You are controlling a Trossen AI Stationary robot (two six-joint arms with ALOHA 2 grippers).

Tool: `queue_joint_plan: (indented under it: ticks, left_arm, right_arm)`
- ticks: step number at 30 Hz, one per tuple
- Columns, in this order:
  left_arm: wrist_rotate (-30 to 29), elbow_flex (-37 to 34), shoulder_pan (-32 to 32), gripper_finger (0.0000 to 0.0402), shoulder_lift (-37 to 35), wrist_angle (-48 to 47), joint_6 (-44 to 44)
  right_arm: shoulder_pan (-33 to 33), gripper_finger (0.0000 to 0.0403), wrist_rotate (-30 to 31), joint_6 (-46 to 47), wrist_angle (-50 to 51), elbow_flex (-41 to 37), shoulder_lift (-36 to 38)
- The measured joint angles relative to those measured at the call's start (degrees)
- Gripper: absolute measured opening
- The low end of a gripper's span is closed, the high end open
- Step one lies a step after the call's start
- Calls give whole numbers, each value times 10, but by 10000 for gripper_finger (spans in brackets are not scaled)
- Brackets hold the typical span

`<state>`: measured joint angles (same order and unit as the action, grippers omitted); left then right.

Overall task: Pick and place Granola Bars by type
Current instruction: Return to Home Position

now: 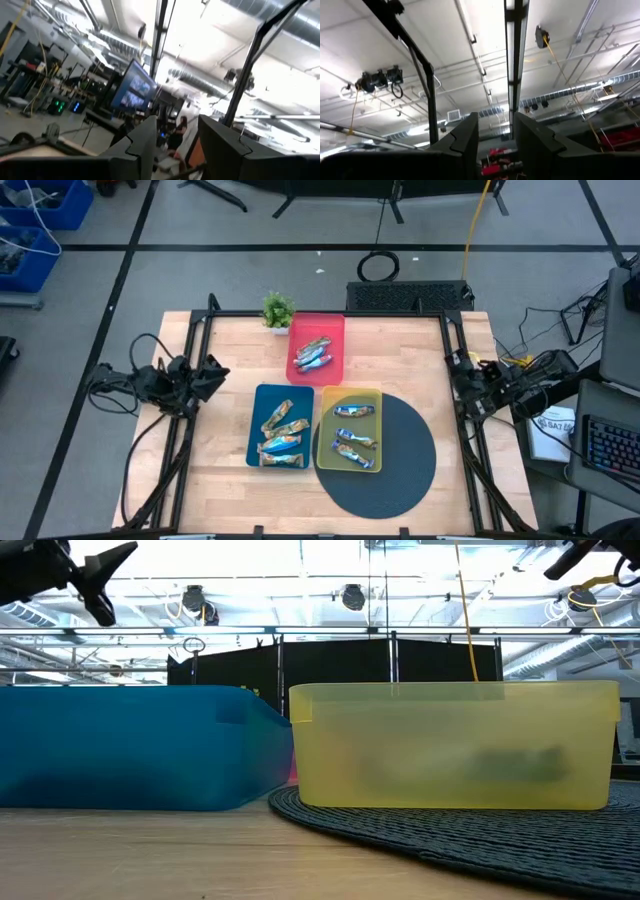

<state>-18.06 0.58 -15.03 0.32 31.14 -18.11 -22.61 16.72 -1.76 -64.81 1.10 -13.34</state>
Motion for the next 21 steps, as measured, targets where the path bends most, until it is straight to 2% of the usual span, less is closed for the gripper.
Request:
queue_joint_plan:
  ticks: [13,18,21]
  left_arm:
    - [-7,0,9,150,0,67,-1]
    - [-26,0,9,150,0,52,23]
    - [-67,0,8,149,0,19,67]
  right_arm:
    - [0,116,1,-4,-20,0,57]
    - [0,116,3,-5,13,0,58]
    - [0,116,80,-8,88,0,58]
